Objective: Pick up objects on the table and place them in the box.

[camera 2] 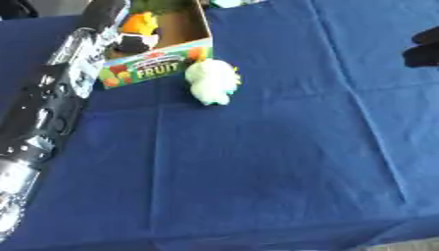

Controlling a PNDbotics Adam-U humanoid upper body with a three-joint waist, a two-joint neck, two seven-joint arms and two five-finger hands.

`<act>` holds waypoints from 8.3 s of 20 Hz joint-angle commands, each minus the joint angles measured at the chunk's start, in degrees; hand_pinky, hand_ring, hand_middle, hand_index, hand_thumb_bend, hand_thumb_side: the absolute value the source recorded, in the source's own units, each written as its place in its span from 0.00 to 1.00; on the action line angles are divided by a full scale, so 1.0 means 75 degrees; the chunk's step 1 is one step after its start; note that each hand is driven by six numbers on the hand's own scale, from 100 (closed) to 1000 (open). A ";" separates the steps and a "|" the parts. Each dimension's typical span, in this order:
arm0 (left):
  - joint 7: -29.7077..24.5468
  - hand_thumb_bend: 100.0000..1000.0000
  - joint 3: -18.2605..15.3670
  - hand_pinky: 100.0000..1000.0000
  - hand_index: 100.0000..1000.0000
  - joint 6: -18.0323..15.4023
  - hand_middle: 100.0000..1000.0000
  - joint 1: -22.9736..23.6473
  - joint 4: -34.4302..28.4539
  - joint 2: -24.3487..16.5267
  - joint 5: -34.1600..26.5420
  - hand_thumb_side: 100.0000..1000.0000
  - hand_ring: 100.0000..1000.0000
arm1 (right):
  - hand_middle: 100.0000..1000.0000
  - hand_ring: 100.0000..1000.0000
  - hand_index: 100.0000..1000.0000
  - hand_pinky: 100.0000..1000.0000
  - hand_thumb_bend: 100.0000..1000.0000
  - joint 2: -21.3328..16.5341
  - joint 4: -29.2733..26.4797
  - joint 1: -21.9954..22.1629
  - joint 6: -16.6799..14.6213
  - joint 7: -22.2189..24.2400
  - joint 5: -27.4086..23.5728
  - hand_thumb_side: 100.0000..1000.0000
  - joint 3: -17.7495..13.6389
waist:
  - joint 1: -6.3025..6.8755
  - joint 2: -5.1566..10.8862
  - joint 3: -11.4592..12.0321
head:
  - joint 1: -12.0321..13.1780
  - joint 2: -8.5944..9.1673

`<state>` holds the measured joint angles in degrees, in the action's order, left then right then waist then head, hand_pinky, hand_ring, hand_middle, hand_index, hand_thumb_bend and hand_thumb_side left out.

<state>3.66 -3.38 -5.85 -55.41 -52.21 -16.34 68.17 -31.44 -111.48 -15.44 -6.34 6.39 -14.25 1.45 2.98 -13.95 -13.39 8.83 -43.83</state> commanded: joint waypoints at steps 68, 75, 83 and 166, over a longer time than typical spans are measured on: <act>-0.0899 0.37 -0.0637 0.60 0.78 0.1561 0.65 0.4868 -0.8009 -0.0309 -0.8092 0.58 0.58 | 0.79 0.87 0.91 0.87 0.51 0.0741 0.5604 -0.3924 -0.1937 0.1943 0.4671 0.30 0.1962 | 0.0121 0.0370 0.1909 | -0.1423 -0.0038; -0.0998 0.37 -0.0588 0.60 0.78 0.1577 0.65 0.4869 -0.7977 -0.0258 -0.8124 0.58 0.57 | 0.78 0.86 0.91 0.86 0.48 0.1068 0.6214 -0.4167 -0.1908 0.1796 0.4940 0.32 0.1832 | 0.0127 0.0362 0.1970 | -0.1484 -0.0038; -0.1056 0.36 -0.0550 0.60 0.78 0.1581 0.65 0.4848 -0.7962 -0.0209 -0.8150 0.58 0.57 | 0.77 0.85 0.91 0.86 0.48 0.1365 0.6792 -0.4336 -0.1984 0.1877 0.5241 0.34 0.1767 | 0.0155 0.0354 0.2047 | -0.1552 -0.0038; -0.1725 0.36 0.0065 0.59 0.78 0.1352 0.63 0.3998 -0.8318 0.0936 -0.8445 0.56 0.57 | 0.77 0.80 0.88 0.84 0.39 0.0807 0.7669 -0.5808 -0.1246 -0.1047 0.6841 0.22 0.0840 | -0.0219 -0.0012 0.4437 | -0.3532 -0.0038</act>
<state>-8.99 -2.97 4.42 -24.70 -113.48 -9.01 5.04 -24.85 -53.74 -57.51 -15.77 -0.91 35.84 8.41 1.26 -14.91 19.82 -17.38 -43.84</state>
